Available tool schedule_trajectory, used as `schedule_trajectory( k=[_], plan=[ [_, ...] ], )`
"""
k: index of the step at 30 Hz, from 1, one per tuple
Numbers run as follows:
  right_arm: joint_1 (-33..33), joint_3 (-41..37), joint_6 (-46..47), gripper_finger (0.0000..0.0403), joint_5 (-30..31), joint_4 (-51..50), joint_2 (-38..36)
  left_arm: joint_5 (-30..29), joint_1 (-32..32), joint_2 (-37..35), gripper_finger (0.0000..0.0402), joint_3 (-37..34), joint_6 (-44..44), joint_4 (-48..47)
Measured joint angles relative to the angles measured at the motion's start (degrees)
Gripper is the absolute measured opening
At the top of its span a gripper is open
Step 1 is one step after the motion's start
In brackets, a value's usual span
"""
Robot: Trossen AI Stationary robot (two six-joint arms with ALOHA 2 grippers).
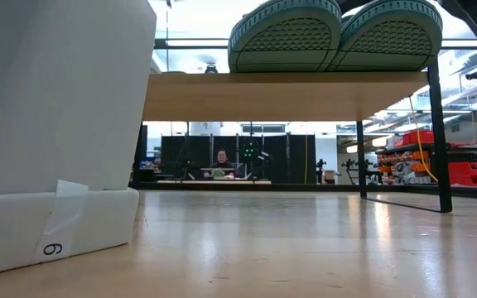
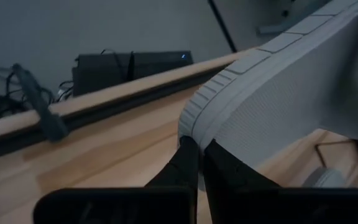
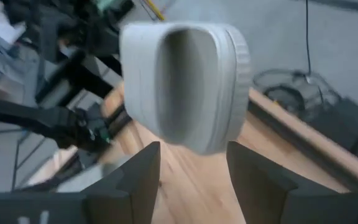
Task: Pick and place slides into the shelf
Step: Put the gray slide on the shelf
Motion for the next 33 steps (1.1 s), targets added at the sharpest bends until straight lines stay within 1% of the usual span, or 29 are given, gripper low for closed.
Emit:
schedule_trajectory(
  k=[3,6,12,14,18,25,33],
  plan=[
    [-0.93,0.02,-0.09,0.0191,0.5,0.87,-1.32,1.11,0.02,0.0,0.0011,0.0,-2.09,2.82],
    [-2.37,0.02,-0.5,0.019,1.12,1.03,-2.92,3.47,0.02,0.0,0.0011,0.0,-3.84,5.88],
    [-4.76,0.04,-0.86,0.019,2.34,2.08,-6.16,11.6,0.01,0.0,0.0011,0.02,-7.68,11.88],
    [-5.22,0.07,-1.46,0.019,2.43,2.34,-7.06,13.49,-0.06,0.0,0.0011,0.02,-9.3,13.85],
    [-5.44,0.07,-3.4,0.0193,2.6,3.47,-8.96,13.46,-0.69,0.0,0.0011,0.04,-10.5,16.08],
    [-3.87,0.11,-3.87,0.0201,1.79,8.77,-10.32,13.4,-0.76,0.0,0.0011,0.04,-10.85,16.16],
    [-1.19,0.07,-5.02,0.024,1.62,10.91,-8.94,13.33,-0.76,0.0,0.0011,0.04,-10.76,16.22]
  ],
)
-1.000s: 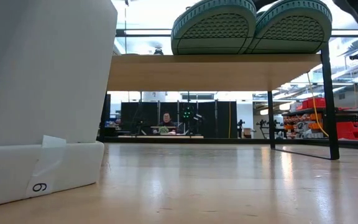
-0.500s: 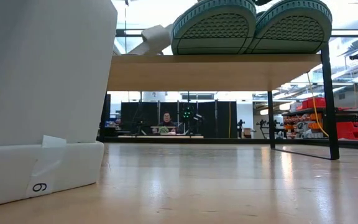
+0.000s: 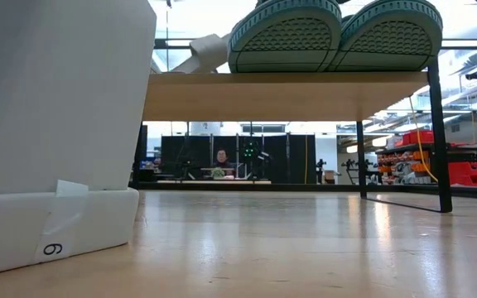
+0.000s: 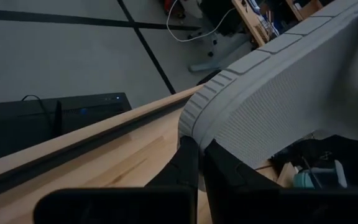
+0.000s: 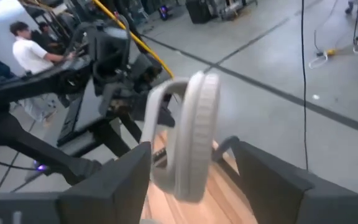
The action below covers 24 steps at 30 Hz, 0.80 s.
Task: Pick and place slides into the shelf
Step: Put the gray slide on the shelf
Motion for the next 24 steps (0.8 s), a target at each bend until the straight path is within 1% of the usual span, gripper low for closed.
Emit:
schedule_trajectory(
  k=[3,6,10,15,21,24],
  plan=[
    [0.44,0.0,0.35,0.0255,0.61,1.57,-0.15,0.02,0.0,0.0,0.0011,0.0,0.16,0.01],
    [0.43,0.0,0.42,0.0261,1.67,1.33,-0.09,0.13,0.0,0.0,0.0011,0.0,0.16,-0.01],
    [0.34,0.0,1.06,0.0256,2.2,2.18,0.51,0.4,0.0,0.0,0.0011,0.0,0.15,0.0],
    [0.72,0.0,3.24,0.0251,1.62,6.3,2.47,0.99,-0.35,0.0,0.0011,0.0,0.14,-0.07],
    [1.16,-0.09,4.52,0.0249,0.77,7.5,3.99,1.05,-0.95,0.0,0.0011,0.04,0.14,-0.11],
    [1.33,-0.09,4.97,0.0241,0.86,8.29,4.15,1.03,-1.56,0.0,0.0011,0.04,0.14,-0.25]
  ],
)
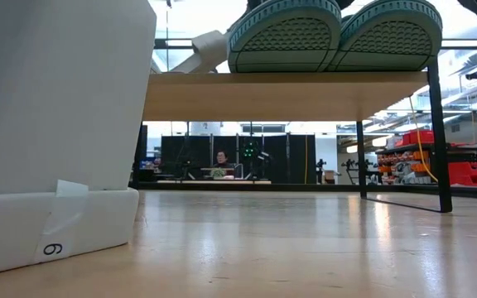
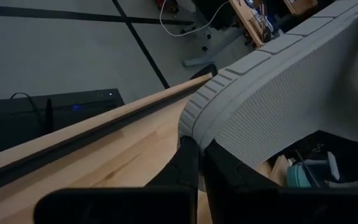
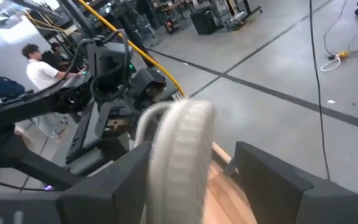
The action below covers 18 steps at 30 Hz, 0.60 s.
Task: Pick and place slides into the shelf
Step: Put the gray slide on the shelf
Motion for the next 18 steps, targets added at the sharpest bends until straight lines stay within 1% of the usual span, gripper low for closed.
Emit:
schedule_trajectory(
  k=[2,5,15,16,18],
  plan=[
    [0.02,0.0,-0.04,0.0227,-0.04,0.65,0.0,0.02,-0.55,0.0,0.0011,0.0,0.38,0.03],
    [0.3,0.0,-0.09,0.0197,-0.11,0.63,0.0,0.01,-1.67,0.0,0.001,0.0,0.82,-0.15],
    [0.21,0.0,-0.66,0.0062,-1.22,0.3,0.0,0.02,-2.95,0.0,0.001,0.0,0.94,-0.13],
    [0.21,0.0,-0.72,0.0055,-1.27,0.32,0.0,0.02,-2.94,0.0,0.001,0.0,0.96,-0.15],
    [0.15,0.0,-1.21,0.0054,-1.39,0.3,0.0,0.02,-2.92,0.0,0.0013,0.0,0.96,-0.15]
  ],
)
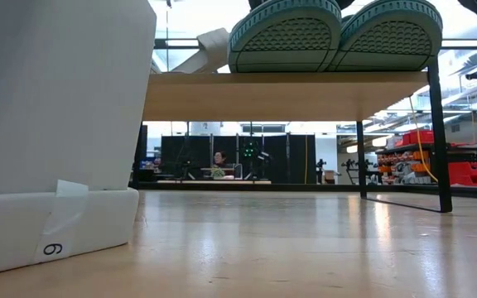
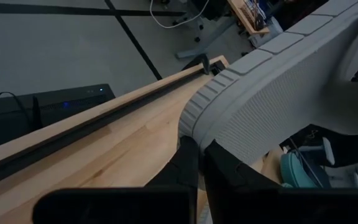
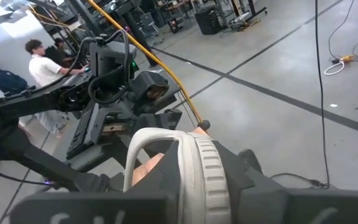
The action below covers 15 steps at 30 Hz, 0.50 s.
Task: Pick and place slides into the shelf
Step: Put the gray slide on the shelf
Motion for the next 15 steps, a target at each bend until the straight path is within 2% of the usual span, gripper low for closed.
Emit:
schedule_trajectory(
  k=[9,15],
  plan=[
    [-0.07,0.0,-1.0,0.0053,0.02,0.22,0.0,0.0,0.0,0.0,0.0096,0.0,1.14,1.25],
    [-0.97,0.04,-0.93,0.0053,0.15,0.54,-0.16,0.03,0.07,-1.36,0.0132,-0.02,1.41,4.63]
  ],
)
